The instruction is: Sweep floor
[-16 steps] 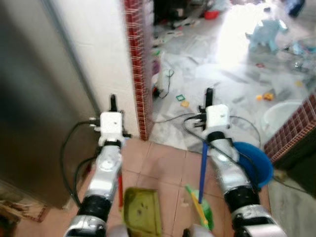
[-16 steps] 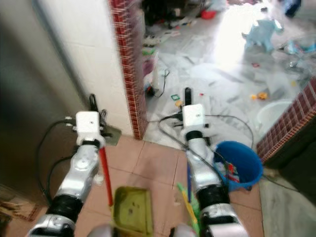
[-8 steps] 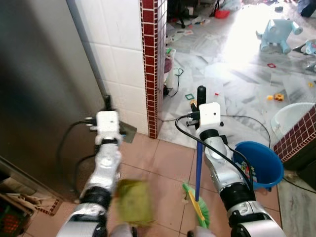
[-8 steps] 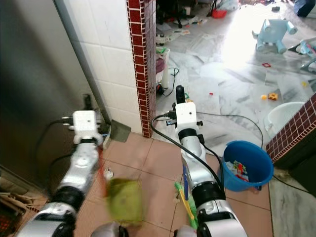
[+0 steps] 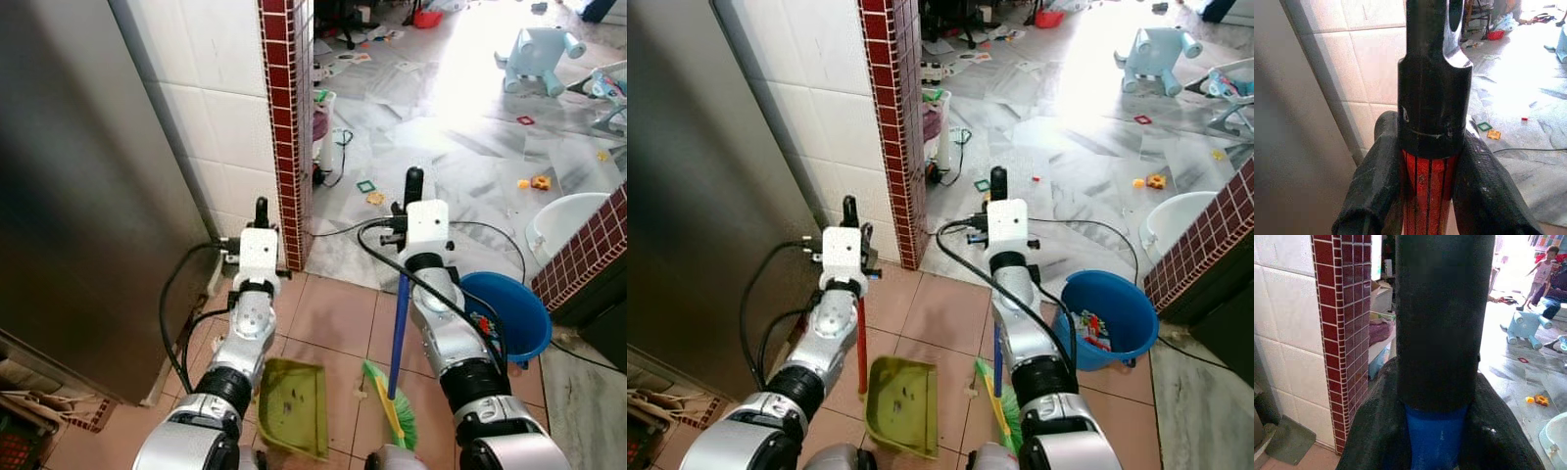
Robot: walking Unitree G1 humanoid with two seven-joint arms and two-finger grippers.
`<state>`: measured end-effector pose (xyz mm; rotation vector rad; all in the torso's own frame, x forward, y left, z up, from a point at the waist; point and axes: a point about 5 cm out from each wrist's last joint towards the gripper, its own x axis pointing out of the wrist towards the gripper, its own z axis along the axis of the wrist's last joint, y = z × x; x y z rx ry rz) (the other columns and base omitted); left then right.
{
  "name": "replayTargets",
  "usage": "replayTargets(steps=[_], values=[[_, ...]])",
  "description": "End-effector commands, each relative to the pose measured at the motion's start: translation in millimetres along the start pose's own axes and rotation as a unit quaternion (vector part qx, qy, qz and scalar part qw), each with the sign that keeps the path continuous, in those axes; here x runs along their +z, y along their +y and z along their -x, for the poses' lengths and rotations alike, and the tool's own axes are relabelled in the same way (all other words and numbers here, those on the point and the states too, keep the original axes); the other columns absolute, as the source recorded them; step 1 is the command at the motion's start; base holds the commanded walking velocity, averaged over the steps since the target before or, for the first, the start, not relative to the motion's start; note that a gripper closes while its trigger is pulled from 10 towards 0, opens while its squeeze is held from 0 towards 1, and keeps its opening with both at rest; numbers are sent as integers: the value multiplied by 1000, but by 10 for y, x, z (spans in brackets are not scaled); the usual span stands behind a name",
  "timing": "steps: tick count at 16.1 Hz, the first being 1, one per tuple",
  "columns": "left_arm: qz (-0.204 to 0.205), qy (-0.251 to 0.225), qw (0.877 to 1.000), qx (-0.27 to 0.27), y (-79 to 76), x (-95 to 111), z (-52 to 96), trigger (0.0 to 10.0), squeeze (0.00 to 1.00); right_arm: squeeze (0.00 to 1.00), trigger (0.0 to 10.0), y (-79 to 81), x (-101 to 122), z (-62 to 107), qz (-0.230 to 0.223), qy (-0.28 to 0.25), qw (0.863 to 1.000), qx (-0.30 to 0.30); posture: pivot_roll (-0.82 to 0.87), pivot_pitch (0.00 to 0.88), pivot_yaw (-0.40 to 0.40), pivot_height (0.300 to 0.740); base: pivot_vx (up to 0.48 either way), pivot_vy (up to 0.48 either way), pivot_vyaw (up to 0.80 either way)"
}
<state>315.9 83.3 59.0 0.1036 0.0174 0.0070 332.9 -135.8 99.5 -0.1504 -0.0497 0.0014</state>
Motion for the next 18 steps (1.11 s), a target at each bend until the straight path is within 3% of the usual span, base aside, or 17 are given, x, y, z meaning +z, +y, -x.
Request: replayTargets(steps=[1,4,6,7,9,12,14,15,16,18], values=[[3,23,1000,-7,4,-100,34,10000,0,0,10000,-22,31,-32,-6,3,1000,-8,-160,0,45,740,0,0,0],[61,48,997,9,59,-136,-1,10000,0,0,10000,-28,7,-16,-47,21,999,-13,-173,0,37,740,0,0,0],[64,50,997,8,51,-138,-3,10000,0,0,10000,-41,21,-26,-84,31,996,-18,-173,0,34,740,0,0,0],[64,50,997,9,41,-141,1,10000,0,0,10000,-62,57,-59,-149,47,987,-29,-169,0,30,740,0,0,0],[63,51,997,10,40,-149,4,10000,0,0,10000,-63,127,-95,-178,46,983,-32,-169,0,30,740,0,0,0],[62,53,997,10,42,-158,-1,10000,0,0,10000,-4,489,-217,-237,17,971,-5,-171,0,30,740,0,0,0],[62,56,996,9,44,-164,-5,10000,0,0,10000,42,755,-265,-241,-8,970,40,-172,0,33,740,0,0,0],[60,58,996,11,49,-168,-7,10000,0,0,10000,65,901,-271,-220,-30,973,70,-172,0,34,740,0,0,0],[51,60,997,20,74,-162,-23,10000,0,0,10000,91,1074,-257,-158,-73,979,107,-171,0,34,740,0,0,0],[46,63,996,35,126,-129,-72,10000,0,0,10000,88,1188,-236,-113,-109,979,132,-170,0,32,740,0,0,0]])
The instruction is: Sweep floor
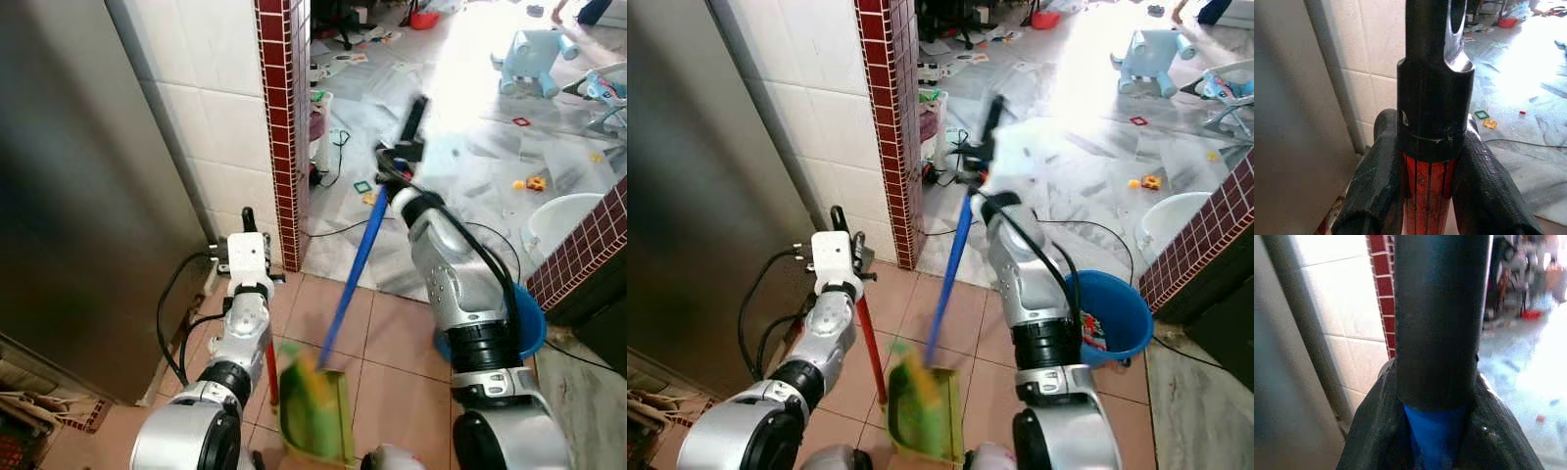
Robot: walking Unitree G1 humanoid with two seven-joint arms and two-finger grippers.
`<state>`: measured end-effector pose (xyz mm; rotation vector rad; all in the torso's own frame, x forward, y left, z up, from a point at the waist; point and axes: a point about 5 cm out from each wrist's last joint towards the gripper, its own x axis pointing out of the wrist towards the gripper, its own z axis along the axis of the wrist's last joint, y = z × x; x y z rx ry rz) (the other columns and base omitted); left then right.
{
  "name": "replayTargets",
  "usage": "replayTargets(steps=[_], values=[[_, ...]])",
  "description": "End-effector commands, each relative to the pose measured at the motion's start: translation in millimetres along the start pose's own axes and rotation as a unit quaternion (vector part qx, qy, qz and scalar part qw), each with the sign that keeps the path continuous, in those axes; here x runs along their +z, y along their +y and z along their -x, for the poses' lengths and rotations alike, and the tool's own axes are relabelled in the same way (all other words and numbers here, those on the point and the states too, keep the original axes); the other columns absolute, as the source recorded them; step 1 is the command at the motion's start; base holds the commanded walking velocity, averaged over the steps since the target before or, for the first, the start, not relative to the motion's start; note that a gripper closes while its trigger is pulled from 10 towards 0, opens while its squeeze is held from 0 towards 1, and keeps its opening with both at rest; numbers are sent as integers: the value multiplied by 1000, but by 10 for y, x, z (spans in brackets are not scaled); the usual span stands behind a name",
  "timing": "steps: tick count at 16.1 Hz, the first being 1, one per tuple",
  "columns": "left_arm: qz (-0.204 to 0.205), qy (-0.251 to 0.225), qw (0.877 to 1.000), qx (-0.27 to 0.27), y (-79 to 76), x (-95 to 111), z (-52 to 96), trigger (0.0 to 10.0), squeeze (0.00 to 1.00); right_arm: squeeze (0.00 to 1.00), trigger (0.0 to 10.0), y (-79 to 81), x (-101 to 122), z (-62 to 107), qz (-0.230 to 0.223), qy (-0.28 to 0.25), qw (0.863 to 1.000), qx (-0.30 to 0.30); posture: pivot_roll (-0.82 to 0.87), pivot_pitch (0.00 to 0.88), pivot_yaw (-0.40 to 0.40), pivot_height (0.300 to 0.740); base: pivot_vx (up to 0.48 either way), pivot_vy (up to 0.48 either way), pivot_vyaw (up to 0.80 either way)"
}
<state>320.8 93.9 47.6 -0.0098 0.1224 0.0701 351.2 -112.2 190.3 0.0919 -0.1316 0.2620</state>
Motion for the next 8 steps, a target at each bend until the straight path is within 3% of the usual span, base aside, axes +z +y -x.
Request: replayTargets(steps=[1,2,4,8], values=[[4,3,1000,6,52,30,-39,10000,0,0,10000,36,280,-31,26,-64,997,20,-161,0,30,740,0,0,0],[49,-29,998,2,179,142,-81,10000,0,0,10000,-92,369,13,91,-94,991,16,-146,0,24,740,0,0,0],[47,-45,997,34,298,199,-95,10000,0,0,10000,-180,415,24,102,-106,989,4,-136,0,24,740,0,0,0],[67,-94,990,84,571,353,-1,10000,0,0,10000,-296,274,100,123,-92,988,-12,-108,0,17,740,0,0,800]])
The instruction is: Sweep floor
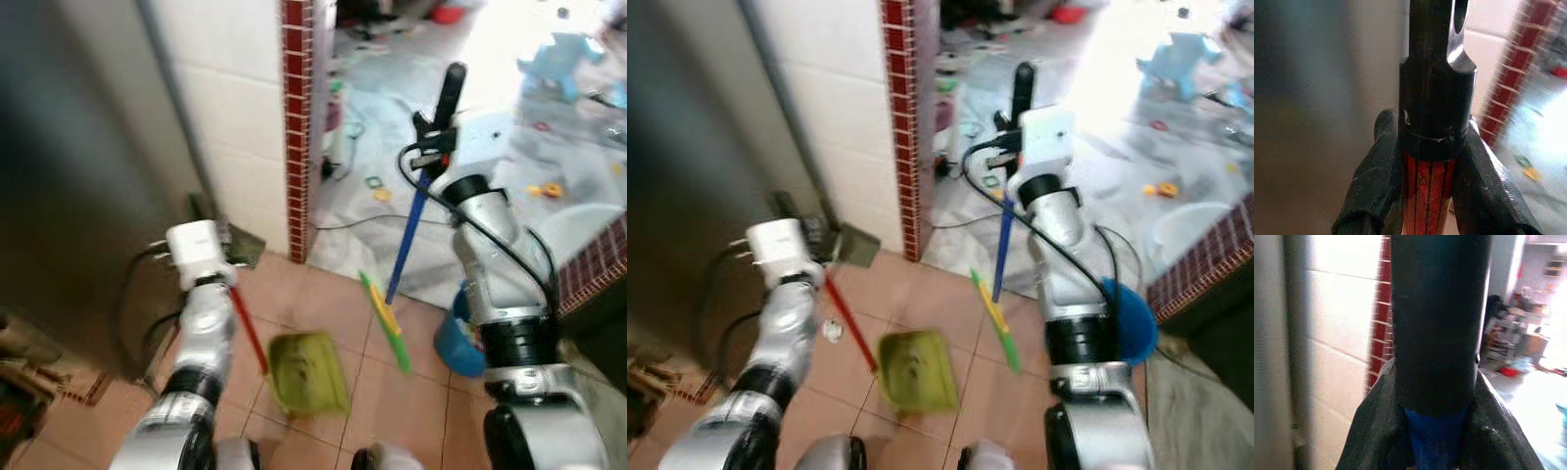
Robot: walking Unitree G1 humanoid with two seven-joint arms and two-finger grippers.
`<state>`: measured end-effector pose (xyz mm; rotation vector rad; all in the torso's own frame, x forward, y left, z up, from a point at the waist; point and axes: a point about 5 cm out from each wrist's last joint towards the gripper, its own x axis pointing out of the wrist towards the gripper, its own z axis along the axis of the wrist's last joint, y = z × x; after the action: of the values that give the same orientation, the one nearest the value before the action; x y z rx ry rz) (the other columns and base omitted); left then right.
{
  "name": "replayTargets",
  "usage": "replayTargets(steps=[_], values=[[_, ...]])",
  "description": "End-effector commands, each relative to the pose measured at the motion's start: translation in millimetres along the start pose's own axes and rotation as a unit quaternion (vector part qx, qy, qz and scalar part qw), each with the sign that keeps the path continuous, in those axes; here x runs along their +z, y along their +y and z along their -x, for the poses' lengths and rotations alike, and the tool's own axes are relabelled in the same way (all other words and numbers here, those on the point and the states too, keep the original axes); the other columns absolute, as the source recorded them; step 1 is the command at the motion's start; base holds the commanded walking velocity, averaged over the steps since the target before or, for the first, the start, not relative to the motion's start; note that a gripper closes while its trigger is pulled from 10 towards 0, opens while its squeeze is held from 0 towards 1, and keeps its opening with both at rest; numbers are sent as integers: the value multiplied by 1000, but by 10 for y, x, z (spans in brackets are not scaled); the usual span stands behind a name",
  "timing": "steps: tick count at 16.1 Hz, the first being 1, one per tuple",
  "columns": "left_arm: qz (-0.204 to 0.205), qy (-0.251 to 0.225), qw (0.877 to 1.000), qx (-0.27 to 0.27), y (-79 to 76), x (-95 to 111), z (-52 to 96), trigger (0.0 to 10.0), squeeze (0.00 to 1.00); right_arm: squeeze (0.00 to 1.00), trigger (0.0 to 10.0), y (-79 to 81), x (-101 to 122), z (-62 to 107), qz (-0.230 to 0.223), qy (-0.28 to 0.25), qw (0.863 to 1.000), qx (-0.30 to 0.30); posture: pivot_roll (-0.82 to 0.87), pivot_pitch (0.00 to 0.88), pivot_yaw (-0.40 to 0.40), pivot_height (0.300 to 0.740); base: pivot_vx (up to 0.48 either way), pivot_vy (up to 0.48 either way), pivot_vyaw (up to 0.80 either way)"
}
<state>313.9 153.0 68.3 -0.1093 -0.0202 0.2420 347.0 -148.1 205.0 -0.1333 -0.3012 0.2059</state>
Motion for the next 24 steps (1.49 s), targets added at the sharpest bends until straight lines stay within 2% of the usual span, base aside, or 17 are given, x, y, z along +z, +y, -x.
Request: replayTargets(steps=[1,2,6,7,9,11,16,24], values=[[7,-32,999,-4,-23,168,-44,10000,0,0,10000,12,39,10,0,-17,1000,-1,-104,0,15,740,0,0,800],[10,-40,999,-26,5,202,18,10000,0,0,10000,56,-78,99,5,-2,1000,-1,-92,0,14,740,0,0,800],[-6,-53,999,-3,155,243,135,10000,0,0,10000,162,-283,272,18,25,1000,-3,-78,0,13,740,0,0,800],[-5,-65,998,3,180,278,164,10000,0,0,10000,169,-275,276,27,22,999,-10,-70,0,12,740,0,0,800],[-6,-64,998,17,199,313,199,10000,0,0,10000,245,-246,258,18,14,1000,4,-66,0,12,740,0,0,800],[-22,-65,998,3,162,337,214,10000,0,0,10000,300,-239,251,11,9,1000,11,-62,0,11,740,0,0,800],[-33,-45,998,0,190,326,275,10000,0,0,10000,346,-235,283,6,4,1000,14,-62,0,12,740,0,0,800],[-43,-37,998,3,195,353,283,10000,0,0,10000,372,-227,280,4,0,1000,15,-63,0,14,740,0,0,800]])
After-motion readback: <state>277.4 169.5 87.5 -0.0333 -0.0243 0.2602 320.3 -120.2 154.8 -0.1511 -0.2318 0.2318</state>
